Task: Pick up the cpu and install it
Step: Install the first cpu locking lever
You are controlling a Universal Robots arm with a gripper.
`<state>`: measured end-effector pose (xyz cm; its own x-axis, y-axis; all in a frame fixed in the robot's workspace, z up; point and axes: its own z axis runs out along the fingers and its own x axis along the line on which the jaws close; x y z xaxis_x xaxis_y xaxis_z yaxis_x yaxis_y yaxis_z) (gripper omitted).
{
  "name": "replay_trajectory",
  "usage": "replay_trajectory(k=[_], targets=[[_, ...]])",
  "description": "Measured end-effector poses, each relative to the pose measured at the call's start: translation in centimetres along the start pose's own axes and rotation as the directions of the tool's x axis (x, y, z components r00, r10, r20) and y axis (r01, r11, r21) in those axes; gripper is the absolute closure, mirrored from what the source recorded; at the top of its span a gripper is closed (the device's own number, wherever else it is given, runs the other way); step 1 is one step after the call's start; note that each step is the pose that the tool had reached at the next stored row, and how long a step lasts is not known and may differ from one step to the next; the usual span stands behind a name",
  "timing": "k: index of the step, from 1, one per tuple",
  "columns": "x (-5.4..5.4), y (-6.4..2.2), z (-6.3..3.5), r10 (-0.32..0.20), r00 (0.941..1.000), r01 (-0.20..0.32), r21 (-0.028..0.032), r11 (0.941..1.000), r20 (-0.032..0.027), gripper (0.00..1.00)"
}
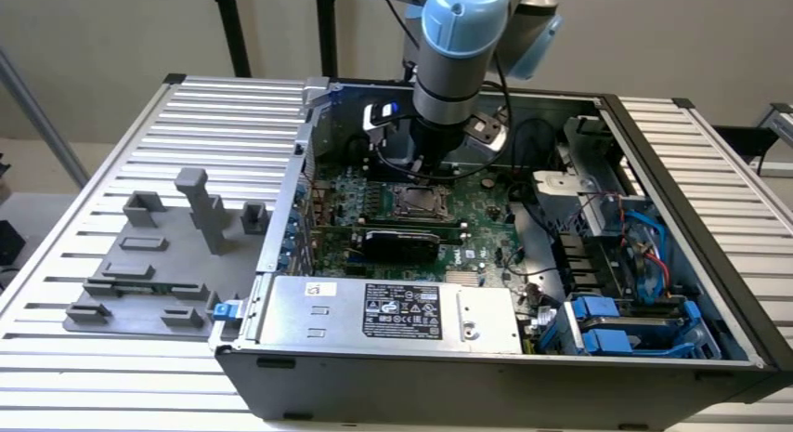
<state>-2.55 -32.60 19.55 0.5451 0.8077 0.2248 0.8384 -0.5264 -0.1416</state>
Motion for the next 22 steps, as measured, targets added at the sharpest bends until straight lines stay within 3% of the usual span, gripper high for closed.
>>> replay_trajectory(k=[4, 12, 18, 22], targets=[[-0.11, 0.10, -0.02, 0.000, 1.0000, 0.000, 0.0045, 1.0000, -0.0079, 0.89], [-0.21, 0.17, 0.03, -0.001, 0.9998, 0.001, 0.0076, 1.0000, -0.0173, 0.89], [-0.22, 0.19, 0.13, -0.003, 0.9995, 0.003, 0.0088, 1.0000, -0.0317, 0.89], [-0.25, 0.20, 0.21, -0.003, 0.9993, 0.004, 0.0092, 1.0000, -0.0378, 0.89]])
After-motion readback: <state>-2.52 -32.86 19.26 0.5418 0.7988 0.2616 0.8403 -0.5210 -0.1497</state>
